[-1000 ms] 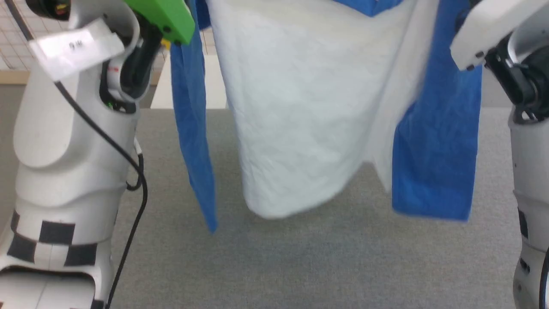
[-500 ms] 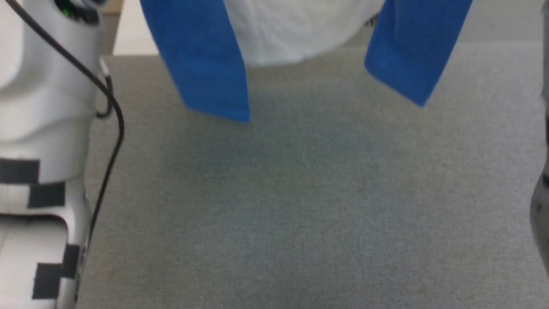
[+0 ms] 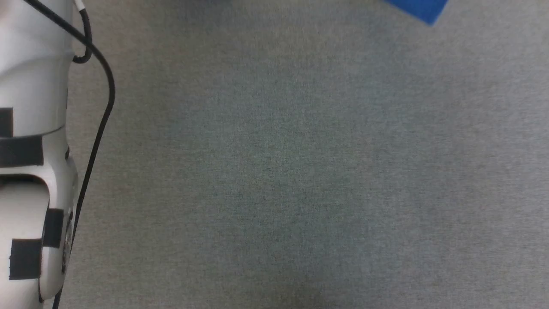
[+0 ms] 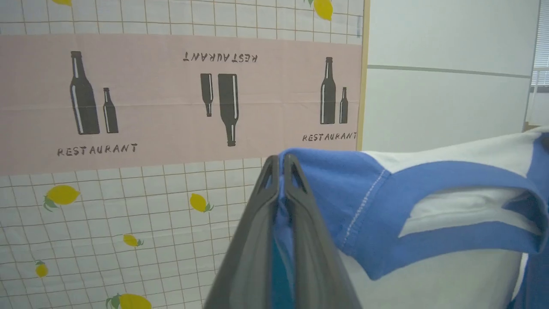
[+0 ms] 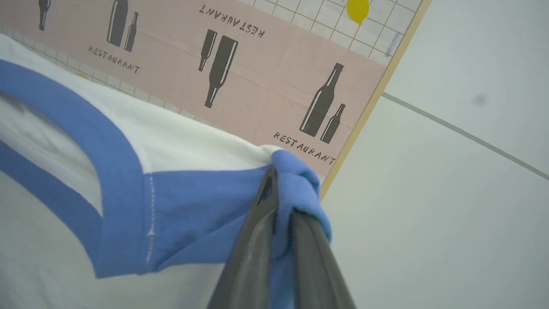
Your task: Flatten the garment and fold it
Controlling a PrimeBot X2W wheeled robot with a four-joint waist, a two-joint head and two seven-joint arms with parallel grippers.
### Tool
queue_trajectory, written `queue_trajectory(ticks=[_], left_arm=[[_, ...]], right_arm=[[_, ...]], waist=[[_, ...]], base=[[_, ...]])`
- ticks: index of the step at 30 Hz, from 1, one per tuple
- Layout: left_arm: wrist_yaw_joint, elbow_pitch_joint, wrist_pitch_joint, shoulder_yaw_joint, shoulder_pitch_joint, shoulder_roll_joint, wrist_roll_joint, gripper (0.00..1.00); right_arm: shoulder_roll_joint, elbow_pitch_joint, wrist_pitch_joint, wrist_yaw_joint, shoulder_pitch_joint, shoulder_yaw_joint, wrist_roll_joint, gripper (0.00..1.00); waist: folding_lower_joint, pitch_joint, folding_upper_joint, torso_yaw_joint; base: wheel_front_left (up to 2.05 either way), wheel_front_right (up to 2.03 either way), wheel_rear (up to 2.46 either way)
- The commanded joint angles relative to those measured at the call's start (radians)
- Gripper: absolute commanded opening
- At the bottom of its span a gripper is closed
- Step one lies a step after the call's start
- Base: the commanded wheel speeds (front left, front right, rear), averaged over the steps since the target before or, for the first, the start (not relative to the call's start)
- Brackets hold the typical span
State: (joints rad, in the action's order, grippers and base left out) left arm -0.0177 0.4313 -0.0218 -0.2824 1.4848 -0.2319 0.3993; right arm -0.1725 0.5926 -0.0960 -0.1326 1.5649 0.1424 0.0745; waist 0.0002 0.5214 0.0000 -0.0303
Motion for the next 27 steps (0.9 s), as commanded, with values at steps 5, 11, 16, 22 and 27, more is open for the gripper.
queue_trajectory(ticks=[5, 11, 16, 22, 27], left_arm=[[0.015, 0.038, 0.070, -0.004, 0.034, 0.002, -0.010, 0.00], [0.041, 0.069, 0.108, -0.014, 0.021, 0.003, 0.000, 0.00], [0.079, 0.084, 0.115, -0.031, -0.037, 0.011, 0.030, 0.00], [0.111, 0.022, 0.118, -0.056, -0.172, -0.012, 0.063, 0.00], [0.118, -0.114, 0.118, -0.065, -0.328, -0.024, 0.107, 0.00]], right_arm=[[-0.021, 0.077, 0.067, 0.002, 0.034, 0.015, 0.032, 0.00], [-0.030, 0.135, 0.108, 0.002, 0.012, 0.049, 0.024, 0.00], [-0.044, 0.153, 0.124, 0.002, -0.038, 0.112, -0.041, 0.00], [-0.103, 0.065, 0.122, 0.002, -0.146, 0.211, -0.181, 0.00], [-0.179, -0.139, 0.076, 0.002, -0.295, 0.242, -0.301, 0.00]], waist=[[-0.0002, 0.094, 0.0000, 0.014], [-0.0002, 0.115, 0.0000, 0.019], [-0.0002, 0.100, 0.0000, 0.033], [-0.0002, 0.064, 0.0000, 0.048], [-0.0002, 0.025, 0.0000, 0.058]], base=[[0.00, 0.00, 0.00], [0.00, 0.00, 0.00], [0.00, 0.00, 0.00], [0.00, 0.00, 0.00], [0.00, 0.00, 0.00]])
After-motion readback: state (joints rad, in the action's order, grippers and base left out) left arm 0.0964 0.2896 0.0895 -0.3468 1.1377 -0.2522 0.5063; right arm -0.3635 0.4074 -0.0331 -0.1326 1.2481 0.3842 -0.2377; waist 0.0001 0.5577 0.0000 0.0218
